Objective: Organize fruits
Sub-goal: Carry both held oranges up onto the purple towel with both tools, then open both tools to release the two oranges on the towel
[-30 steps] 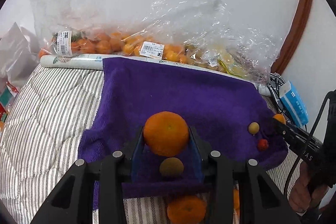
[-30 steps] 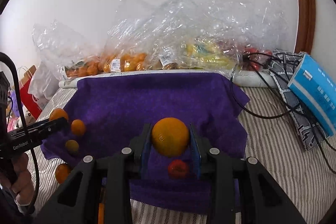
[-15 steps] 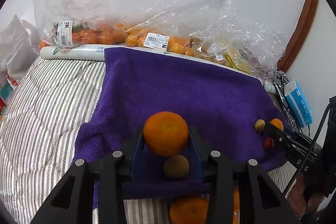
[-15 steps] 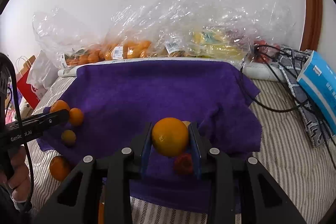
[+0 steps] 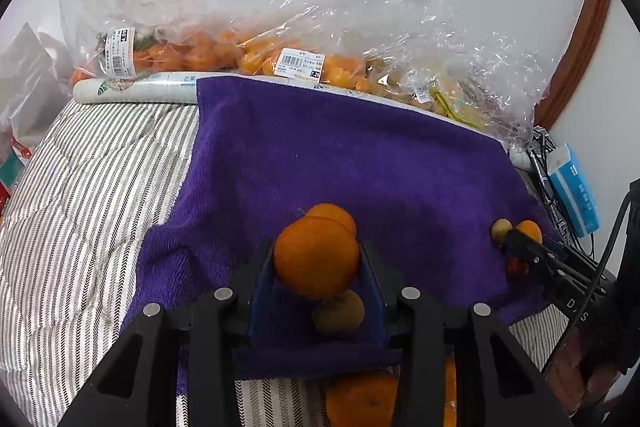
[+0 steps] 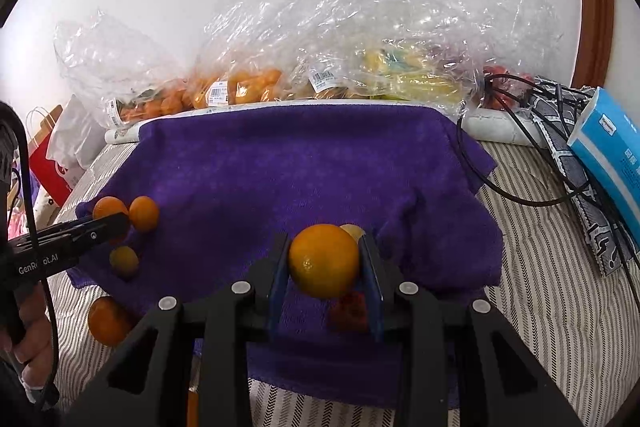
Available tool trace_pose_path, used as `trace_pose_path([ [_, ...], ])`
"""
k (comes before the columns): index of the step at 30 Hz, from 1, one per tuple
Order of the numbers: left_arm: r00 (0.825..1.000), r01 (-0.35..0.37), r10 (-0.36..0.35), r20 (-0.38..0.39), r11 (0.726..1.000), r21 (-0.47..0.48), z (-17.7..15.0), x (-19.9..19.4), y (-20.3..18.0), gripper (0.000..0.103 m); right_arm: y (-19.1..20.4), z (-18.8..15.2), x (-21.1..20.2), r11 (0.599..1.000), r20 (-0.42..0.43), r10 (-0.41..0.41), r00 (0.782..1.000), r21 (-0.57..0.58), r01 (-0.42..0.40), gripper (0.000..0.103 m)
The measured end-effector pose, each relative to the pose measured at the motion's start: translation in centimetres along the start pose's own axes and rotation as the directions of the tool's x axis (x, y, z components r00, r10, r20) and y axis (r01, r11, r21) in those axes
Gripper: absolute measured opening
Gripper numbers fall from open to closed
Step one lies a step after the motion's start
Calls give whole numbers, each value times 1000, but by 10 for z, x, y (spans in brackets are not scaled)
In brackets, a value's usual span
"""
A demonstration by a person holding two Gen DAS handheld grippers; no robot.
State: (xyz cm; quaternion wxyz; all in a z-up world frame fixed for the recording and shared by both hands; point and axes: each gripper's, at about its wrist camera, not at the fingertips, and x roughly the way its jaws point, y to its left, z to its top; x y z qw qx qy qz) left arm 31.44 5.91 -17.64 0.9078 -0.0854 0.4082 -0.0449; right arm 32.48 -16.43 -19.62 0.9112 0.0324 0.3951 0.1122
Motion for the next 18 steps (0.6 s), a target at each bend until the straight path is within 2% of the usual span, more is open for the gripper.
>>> trace_pose_path([
  [12, 1000, 2, -2, -2, 1000, -5, 0, 0, 1, 39, -4, 2, -5, 1000, 17, 5, 1000, 17, -6, 34],
  [18, 998, 31, -31, 50, 999, -10, 3, -14, 1, 43, -6, 4, -19, 999, 61, -22, 998, 25, 20, 34],
])
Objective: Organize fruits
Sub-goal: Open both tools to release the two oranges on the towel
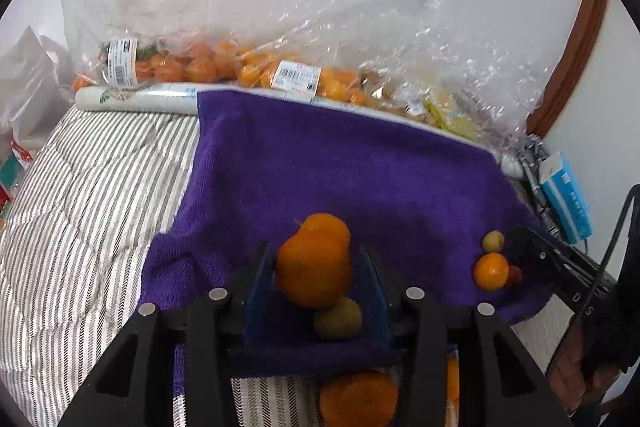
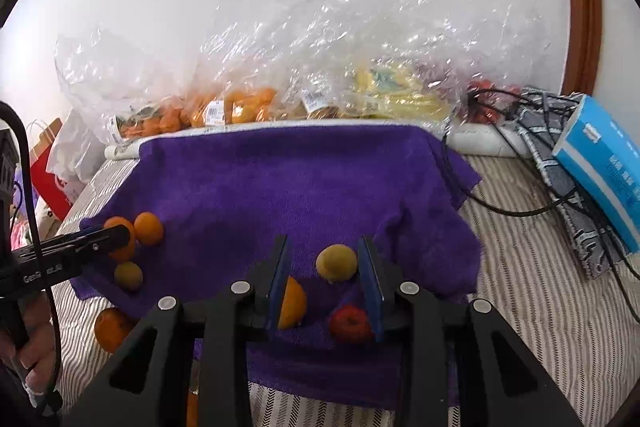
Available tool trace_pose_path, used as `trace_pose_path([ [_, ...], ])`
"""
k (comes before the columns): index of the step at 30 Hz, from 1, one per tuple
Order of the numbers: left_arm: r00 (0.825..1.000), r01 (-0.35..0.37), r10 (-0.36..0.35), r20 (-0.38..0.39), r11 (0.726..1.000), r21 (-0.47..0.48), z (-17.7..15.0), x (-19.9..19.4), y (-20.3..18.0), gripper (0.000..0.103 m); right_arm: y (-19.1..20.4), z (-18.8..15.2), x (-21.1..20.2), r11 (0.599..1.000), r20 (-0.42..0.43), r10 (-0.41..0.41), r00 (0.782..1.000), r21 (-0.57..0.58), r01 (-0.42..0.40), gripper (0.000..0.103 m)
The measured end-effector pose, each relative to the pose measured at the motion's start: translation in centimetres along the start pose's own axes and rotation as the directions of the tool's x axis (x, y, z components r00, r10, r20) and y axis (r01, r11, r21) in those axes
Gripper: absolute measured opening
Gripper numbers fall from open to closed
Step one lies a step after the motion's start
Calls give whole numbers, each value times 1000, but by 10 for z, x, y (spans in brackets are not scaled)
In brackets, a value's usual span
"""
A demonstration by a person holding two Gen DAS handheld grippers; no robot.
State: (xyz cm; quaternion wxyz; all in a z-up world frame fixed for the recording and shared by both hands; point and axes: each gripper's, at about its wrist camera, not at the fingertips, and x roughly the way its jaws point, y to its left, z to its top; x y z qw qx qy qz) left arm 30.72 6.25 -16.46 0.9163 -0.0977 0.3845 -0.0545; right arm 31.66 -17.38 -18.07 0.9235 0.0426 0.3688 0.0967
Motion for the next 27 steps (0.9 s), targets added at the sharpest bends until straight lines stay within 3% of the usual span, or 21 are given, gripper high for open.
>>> trace_pose_path([
  [4, 999, 24, -24, 36, 1000, 0, 2, -9, -2, 46, 5, 3, -14, 1000, 44, -5, 999, -19, 6, 39],
  [12, 997, 1, -3, 75, 1000, 29, 5, -24, -10, 47, 20, 6, -37, 997, 115, -31, 993, -61, 38, 39],
  [17, 994, -25, 22, 103, 999, 25, 10, -41, -8, 53, 16, 8, -59, 999, 81, -31, 996, -11, 32, 39],
  [22, 991, -76, 70, 115, 996, 47, -2, -59, -1, 53, 12, -13, -77, 999, 58, -46, 997, -19, 47, 39],
  [27, 994, -73, 72, 81, 997, -1, -20, -72, 19, 53, 13, -43, -78, 998, -9, 48, 999, 32, -48, 39],
])
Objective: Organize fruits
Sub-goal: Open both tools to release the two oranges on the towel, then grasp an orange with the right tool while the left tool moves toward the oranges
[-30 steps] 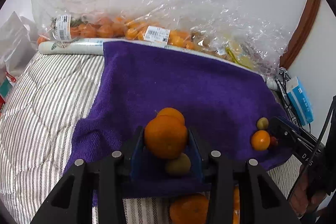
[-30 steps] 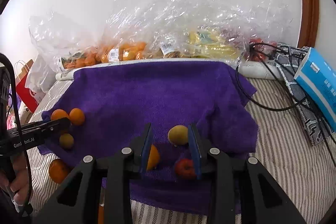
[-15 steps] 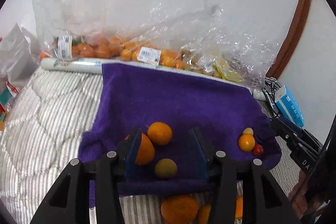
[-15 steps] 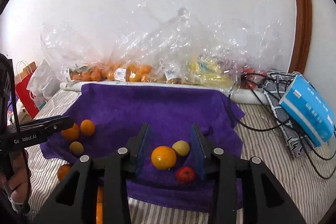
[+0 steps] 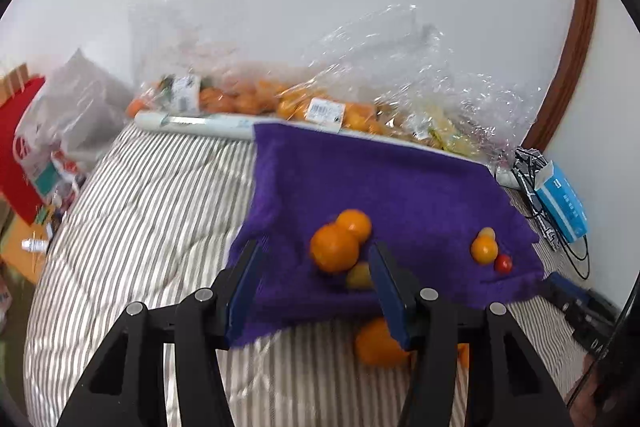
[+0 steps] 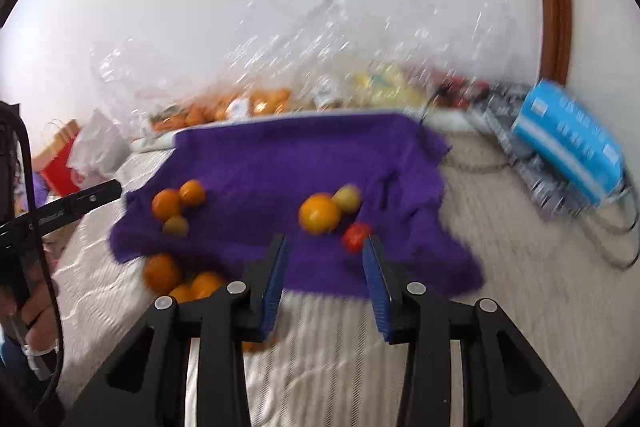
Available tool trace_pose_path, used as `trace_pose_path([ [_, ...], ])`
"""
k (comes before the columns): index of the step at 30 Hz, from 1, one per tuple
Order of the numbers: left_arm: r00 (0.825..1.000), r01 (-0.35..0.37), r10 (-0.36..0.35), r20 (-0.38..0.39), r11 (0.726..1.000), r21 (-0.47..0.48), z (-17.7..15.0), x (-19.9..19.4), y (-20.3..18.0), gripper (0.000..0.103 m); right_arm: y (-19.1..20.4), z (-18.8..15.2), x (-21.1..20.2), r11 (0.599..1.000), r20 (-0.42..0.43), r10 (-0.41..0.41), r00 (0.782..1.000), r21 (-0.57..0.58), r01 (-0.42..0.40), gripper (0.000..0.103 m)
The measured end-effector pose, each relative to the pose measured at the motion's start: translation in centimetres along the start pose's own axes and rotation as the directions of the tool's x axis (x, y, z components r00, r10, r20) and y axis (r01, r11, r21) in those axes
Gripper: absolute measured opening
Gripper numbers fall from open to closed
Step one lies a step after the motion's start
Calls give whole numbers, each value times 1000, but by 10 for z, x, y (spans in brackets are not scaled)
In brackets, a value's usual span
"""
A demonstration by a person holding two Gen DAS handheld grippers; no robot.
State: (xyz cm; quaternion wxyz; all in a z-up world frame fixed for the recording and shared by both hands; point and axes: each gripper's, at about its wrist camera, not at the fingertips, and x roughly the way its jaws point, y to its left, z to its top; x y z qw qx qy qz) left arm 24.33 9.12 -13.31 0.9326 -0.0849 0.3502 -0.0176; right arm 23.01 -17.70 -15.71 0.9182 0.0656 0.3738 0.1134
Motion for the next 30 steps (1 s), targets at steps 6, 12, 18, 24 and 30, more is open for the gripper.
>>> trace_pose_path([
  [6, 999, -7, 7, -32, 1000, -10, -17, -13, 14, 53, 30, -22, -2, 995, -45, 73, 996, -60, -76, 39],
  [12, 999, -14, 15, -28, 1000, 15, -34, -34, 25, 54, 56, -35, 7, 988, -83, 99, 992, -112, -108, 39],
  [18, 999, 10, -9, -47, 1000, 17, -47, -43, 33, 54, 62, -46, 19, 990, -105, 70, 992, -116, -82, 41],
  [24, 999, 4, -2, -47, 1000, 30, -55, -49, 37, 54, 60, -49, 36, 992, -145, 56, 988, -100, -71, 43],
  [30, 998, 21, -20, -53, 1000, 21, -64, -49, 36, 54, 64, -56, 34, 989, -138, 36, 990, -135, -55, 41],
])
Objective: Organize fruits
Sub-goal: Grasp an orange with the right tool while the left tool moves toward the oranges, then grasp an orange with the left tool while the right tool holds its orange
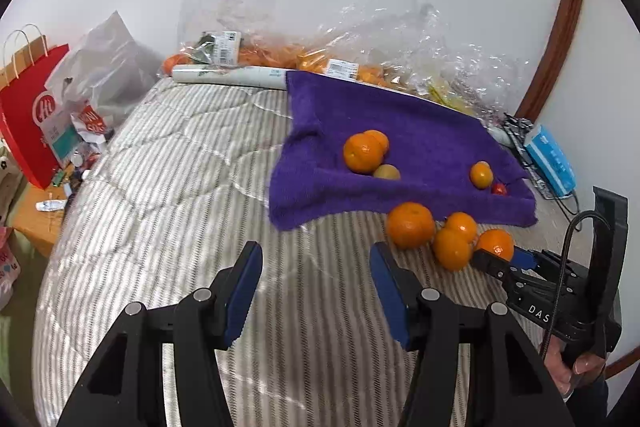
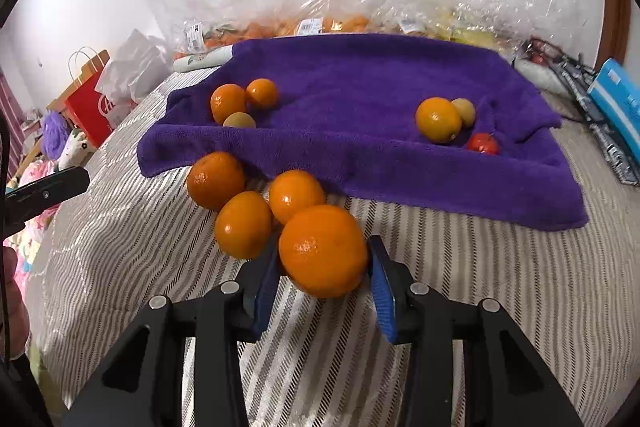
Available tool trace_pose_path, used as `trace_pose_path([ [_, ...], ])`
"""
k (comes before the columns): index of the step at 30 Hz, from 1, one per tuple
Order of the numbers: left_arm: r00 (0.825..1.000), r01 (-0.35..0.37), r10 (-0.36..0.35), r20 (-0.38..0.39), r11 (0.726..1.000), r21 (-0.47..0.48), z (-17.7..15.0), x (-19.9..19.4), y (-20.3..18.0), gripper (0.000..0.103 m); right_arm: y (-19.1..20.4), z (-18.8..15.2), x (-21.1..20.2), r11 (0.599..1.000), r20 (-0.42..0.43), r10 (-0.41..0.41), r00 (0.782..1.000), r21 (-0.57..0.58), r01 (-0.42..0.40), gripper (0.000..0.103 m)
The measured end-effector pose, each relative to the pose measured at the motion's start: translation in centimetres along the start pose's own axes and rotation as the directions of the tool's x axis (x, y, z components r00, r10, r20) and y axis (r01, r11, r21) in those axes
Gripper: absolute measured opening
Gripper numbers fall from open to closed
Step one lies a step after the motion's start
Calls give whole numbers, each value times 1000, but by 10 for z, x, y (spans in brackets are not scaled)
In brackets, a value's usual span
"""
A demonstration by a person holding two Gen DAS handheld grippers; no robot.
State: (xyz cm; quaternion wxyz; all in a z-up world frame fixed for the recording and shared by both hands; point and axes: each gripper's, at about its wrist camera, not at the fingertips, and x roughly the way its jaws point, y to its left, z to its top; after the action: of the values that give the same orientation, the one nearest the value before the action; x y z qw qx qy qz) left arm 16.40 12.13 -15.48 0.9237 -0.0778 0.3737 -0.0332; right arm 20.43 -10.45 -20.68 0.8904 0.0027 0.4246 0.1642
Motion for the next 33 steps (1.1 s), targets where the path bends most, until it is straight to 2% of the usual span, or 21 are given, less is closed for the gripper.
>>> trace_pose_path([
  [6, 998, 59, -57, -35, 997, 46, 1, 14, -29, 54, -16, -5, -29, 999, 55, -39, 998, 9, 38, 42],
  [10, 995, 87, -85, -58, 996, 31, 2, 33, -45, 54, -40, -15, -44, 993, 80, -114, 990, 19, 113, 42],
  [15, 992, 99, -97, -85, 995, 12, 9, 57, -57, 52, -68, -28, -47, 990, 73, -131, 989, 60, 127, 42],
  [24, 991, 38, -33, -133, 999, 31, 12, 99, -74, 44, -84, -32, -39, 991, 38, -98, 994, 95, 94, 42],
  [26, 995, 26, -22, -101, 999, 35, 11, 99, -76, 42, -82, -31, -37, 991, 32, -101, 994, 94, 98, 42],
  [33, 998, -16, 21, -66, 997, 79, 7, 97, -83, 41, -81, -31, -36, 991, 30, -104, 994, 92, 101, 42],
])
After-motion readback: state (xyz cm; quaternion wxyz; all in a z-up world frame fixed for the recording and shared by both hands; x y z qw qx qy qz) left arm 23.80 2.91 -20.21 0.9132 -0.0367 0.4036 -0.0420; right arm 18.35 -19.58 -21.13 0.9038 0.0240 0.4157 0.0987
